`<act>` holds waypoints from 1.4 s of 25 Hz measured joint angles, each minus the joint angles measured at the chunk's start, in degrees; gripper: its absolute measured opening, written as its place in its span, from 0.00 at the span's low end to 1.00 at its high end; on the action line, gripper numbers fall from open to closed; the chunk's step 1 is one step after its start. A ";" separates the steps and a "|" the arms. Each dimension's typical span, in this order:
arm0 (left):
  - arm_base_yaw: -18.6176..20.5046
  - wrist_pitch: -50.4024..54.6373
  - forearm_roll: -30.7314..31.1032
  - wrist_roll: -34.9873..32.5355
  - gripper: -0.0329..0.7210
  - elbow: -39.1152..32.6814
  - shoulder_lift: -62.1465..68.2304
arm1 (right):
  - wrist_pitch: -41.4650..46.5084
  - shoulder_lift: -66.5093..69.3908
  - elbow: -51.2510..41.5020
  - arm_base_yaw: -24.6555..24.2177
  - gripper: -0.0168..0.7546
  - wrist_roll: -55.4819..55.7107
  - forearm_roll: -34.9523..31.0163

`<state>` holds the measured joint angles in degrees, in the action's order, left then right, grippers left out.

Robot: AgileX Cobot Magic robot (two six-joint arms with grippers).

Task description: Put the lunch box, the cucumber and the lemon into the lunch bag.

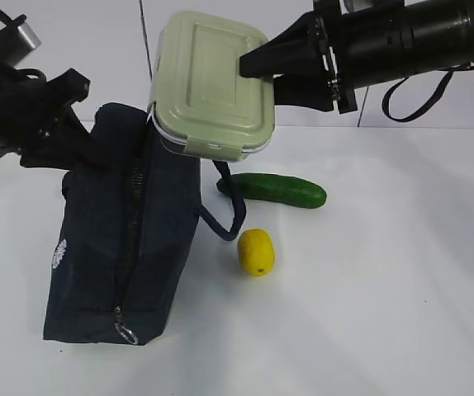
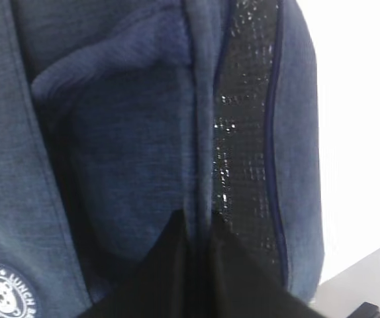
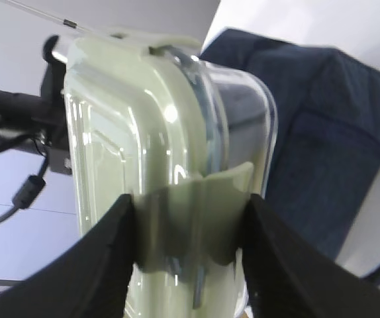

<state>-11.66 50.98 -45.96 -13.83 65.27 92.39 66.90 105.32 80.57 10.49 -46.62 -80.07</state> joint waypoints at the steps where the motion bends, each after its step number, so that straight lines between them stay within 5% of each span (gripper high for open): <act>1: -0.52 -0.57 0.53 0.52 0.05 0.00 0.00 | 0.00 0.00 0.41 0.00 0.50 0.00 -0.02; 19: -1.14 -1.82 0.99 2.27 0.05 0.00 0.00 | 0.00 5.95 1.70 6.66 0.50 -2.76 -3.81; 35: -1.14 0.59 0.52 2.27 0.05 0.08 0.00 | -2.08 11.04 1.91 6.78 0.50 -3.72 3.63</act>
<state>-12.80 51.57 -45.44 -11.56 65.35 92.39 64.82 116.36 82.47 17.27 -50.34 -76.44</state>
